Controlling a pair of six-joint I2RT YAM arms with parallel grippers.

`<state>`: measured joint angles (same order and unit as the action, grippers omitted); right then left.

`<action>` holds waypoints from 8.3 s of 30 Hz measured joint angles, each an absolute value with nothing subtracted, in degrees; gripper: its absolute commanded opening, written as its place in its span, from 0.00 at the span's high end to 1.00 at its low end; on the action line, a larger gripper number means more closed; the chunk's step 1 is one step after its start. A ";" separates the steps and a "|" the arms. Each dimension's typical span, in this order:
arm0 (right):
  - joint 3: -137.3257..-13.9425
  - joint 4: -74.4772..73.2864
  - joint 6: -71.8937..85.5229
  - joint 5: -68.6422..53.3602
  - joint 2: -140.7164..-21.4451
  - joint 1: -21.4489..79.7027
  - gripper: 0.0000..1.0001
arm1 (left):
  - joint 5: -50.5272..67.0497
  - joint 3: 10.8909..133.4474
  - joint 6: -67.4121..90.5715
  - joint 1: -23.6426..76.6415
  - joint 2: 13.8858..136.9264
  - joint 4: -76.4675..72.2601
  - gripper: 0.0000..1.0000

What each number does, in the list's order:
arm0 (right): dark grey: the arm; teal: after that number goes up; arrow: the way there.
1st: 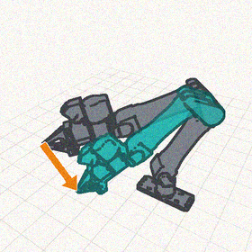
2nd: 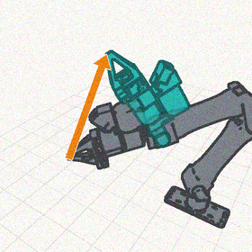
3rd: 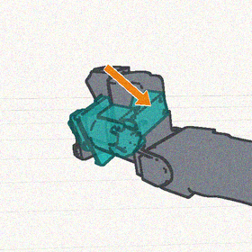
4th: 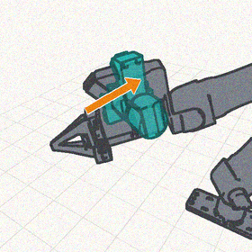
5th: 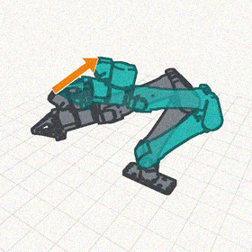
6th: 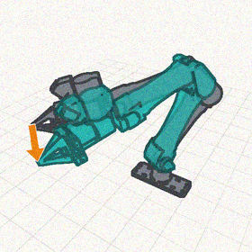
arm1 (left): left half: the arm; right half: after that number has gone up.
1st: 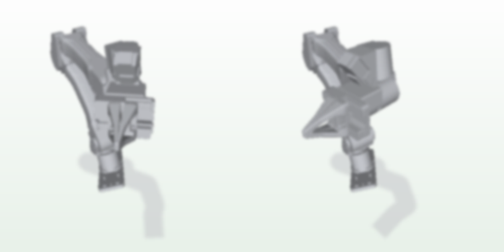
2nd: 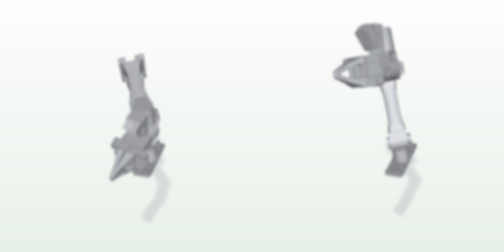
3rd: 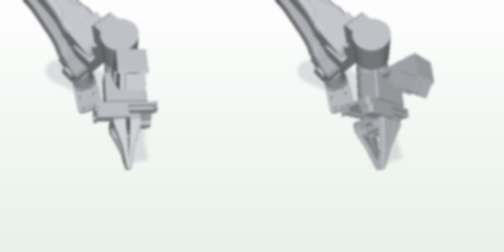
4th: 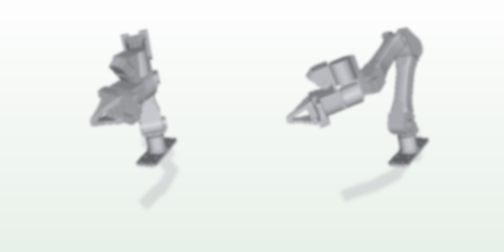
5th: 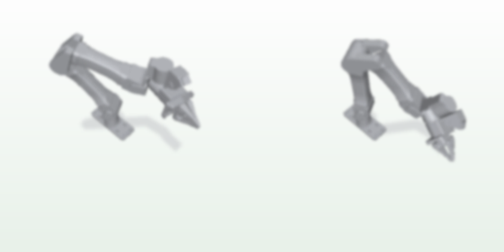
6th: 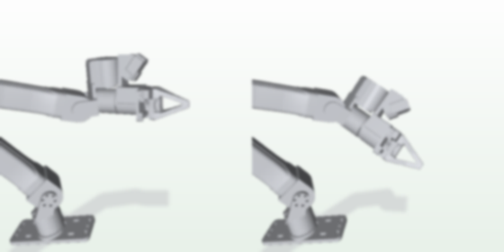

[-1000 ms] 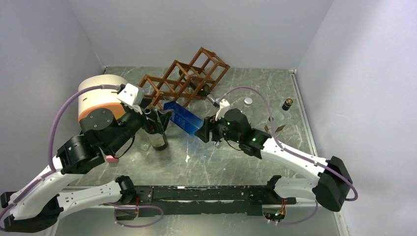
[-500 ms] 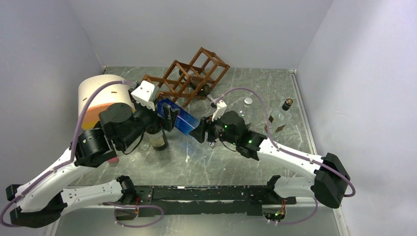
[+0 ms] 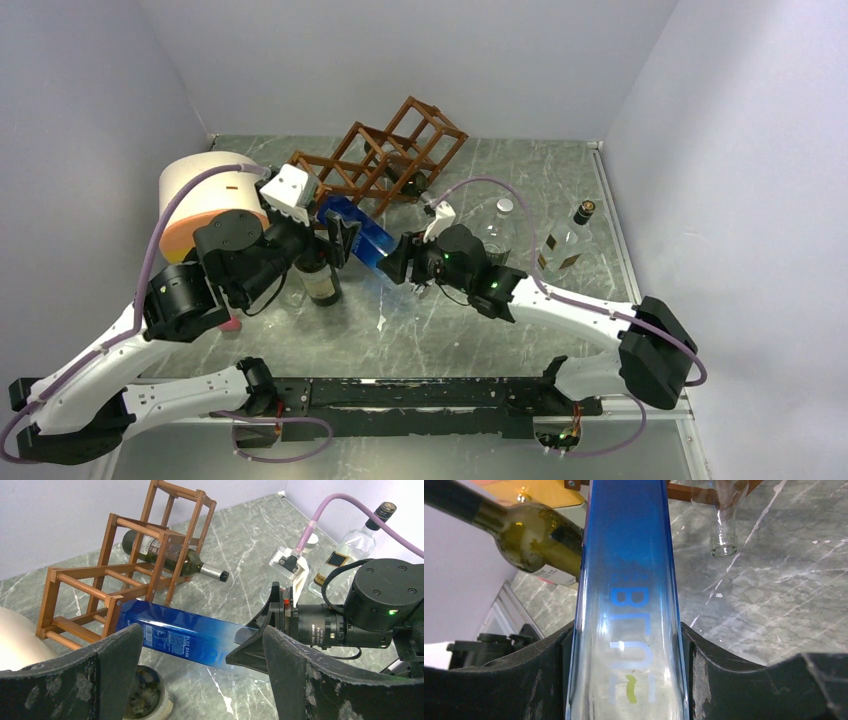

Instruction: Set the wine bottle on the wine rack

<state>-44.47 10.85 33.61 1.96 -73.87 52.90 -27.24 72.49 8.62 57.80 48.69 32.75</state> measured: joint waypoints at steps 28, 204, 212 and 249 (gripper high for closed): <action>-51.83 32.10 41.28 11.97 -95.85 55.86 1.00 | -26.59 74.22 15.55 57.80 44.36 36.29 0.08; -62.81 -47.22 20.88 23.31 -44.53 14.83 1.00 | 5.63 49.52 18.04 57.98 64.16 -7.55 0.08; -60.38 -46.28 15.81 5.13 -44.03 14.83 1.00 | 12.88 45.32 12.25 58.15 75.96 -20.47 0.05; -58.78 -33.91 11.31 -36.73 -46.37 14.72 1.00 | 24.91 27.46 5.08 58.72 91.46 -64.62 0.33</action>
